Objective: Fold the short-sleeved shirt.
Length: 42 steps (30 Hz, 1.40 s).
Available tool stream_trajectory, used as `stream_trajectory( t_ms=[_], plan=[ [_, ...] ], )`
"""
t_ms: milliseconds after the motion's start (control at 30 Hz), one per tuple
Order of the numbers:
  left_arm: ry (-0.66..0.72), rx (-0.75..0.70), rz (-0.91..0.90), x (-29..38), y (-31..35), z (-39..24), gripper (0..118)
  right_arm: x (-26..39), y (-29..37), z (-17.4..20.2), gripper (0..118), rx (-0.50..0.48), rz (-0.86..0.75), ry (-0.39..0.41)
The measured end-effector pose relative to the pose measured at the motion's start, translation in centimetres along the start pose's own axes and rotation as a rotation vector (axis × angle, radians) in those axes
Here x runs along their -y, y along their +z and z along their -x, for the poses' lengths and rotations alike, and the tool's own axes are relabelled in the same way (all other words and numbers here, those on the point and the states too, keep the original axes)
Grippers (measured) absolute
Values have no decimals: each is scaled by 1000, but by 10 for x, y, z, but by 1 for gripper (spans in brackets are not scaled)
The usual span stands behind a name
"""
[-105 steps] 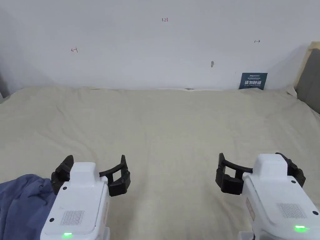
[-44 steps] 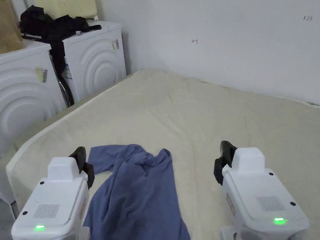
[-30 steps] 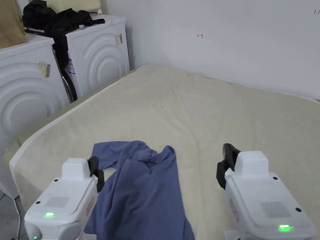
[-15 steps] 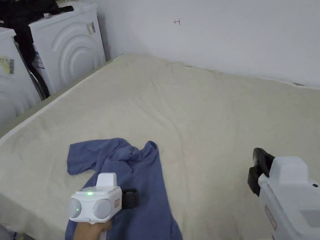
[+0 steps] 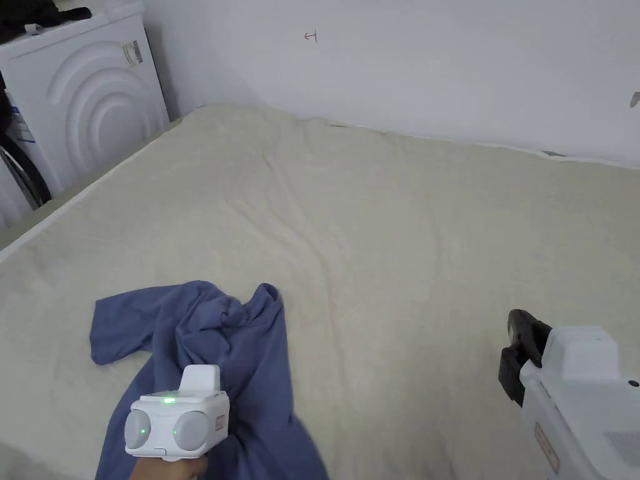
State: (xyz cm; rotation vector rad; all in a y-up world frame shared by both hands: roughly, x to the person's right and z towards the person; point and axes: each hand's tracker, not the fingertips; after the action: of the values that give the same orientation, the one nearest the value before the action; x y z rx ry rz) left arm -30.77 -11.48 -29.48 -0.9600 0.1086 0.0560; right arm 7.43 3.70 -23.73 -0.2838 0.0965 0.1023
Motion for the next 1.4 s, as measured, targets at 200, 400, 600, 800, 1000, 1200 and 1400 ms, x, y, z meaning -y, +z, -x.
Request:
stream_trajectory(
  t_ms=[200,400,600,800,1000,1200,1400],
  plan=[
    [111,108,-157,-6,55,4,6,-1,18,-23,1,26,-21,-5],
    [34,216,-330,-53,134,-26,6,-7,44,-48,1,71,-56,-33],
    [-128,355,-495,-120,207,-91,6,-10,76,-78,1,128,-95,-53],
    [-291,496,-568,-155,251,-179,6,-13,107,-105,1,204,-127,-62],
    [-435,612,-519,-149,253,-268,6,-10,131,-135,1,287,-134,-71],
    [-510,713,-389,-116,211,-331,6,2,147,-167,1,364,-119,-73],
    [-574,747,-173,-54,142,-358,6,18,148,-184,1,402,-91,-96]
  ],
)
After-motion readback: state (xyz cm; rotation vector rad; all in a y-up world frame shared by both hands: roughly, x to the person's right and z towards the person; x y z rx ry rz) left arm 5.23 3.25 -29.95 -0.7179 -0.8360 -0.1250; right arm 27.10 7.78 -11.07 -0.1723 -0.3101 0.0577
